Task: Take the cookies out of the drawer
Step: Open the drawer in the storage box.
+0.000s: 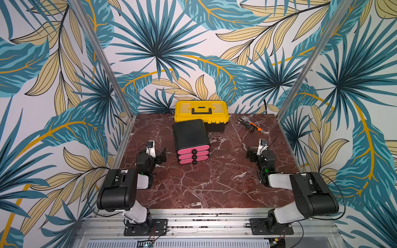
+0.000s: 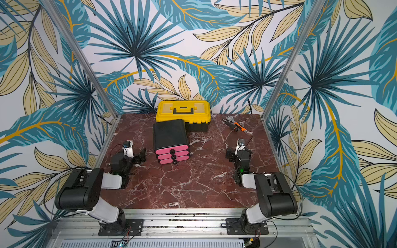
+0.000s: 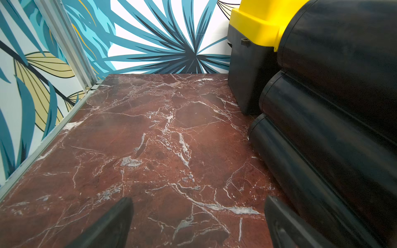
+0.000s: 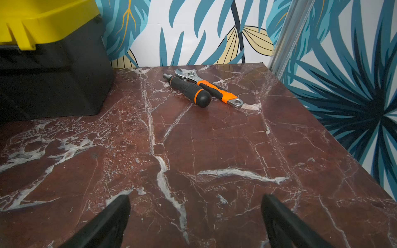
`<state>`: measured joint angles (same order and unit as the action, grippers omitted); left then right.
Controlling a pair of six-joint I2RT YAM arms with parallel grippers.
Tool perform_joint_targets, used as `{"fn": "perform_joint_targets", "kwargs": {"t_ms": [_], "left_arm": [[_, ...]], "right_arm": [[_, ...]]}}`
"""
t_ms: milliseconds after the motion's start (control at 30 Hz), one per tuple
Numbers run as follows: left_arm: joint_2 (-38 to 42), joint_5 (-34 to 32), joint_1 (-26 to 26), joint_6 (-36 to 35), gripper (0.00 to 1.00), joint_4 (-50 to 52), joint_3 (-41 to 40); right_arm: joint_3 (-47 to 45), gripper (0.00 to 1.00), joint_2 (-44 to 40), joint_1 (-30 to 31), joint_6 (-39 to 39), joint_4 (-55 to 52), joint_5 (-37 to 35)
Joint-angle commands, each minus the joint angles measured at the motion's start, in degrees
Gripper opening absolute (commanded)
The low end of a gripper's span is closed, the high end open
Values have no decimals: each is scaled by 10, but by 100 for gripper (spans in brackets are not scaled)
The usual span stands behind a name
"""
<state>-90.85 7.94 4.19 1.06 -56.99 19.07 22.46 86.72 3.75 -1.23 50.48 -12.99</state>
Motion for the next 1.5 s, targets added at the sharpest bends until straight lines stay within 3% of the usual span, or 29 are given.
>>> {"fn": "perform_joint_targets", "kwargs": {"t_ms": [0,667,833,900,967,1033,1167,1233,1267,1367,1467], "left_arm": [[11,4,2,1,100,4,17],[11,1,2,2,100,4,17],[50,-88,2,33,100,-12,-10],[117,-169,-5,57,100,59,-11],[209,-209,-9,113,100,252,39],[287,-221,-10,161,100,504,132],[359,-253,-12,267,100,722,246],[411,-308,-10,405,100,804,276],[434,-288,-2,425,100,829,290],[492,-174,7,391,100,804,296],[462,-95,6,420,100,886,348]], "right_arm": [[5,100,-3,-1,3,-7,3],[7,99,-3,-4,2,-11,14],[16,100,-38,-3,-6,-47,-31],[52,99,-85,-4,-46,-172,-82],[110,99,-119,-4,-88,-335,-103],[158,99,-150,-3,-136,-469,-69],[220,100,-195,-3,-267,-634,9],[246,99,-213,-2,-328,-703,53],[254,99,-222,2,-356,-725,67],[256,99,-252,21,-394,-737,110],[252,100,-262,41,-427,-731,170]]}}
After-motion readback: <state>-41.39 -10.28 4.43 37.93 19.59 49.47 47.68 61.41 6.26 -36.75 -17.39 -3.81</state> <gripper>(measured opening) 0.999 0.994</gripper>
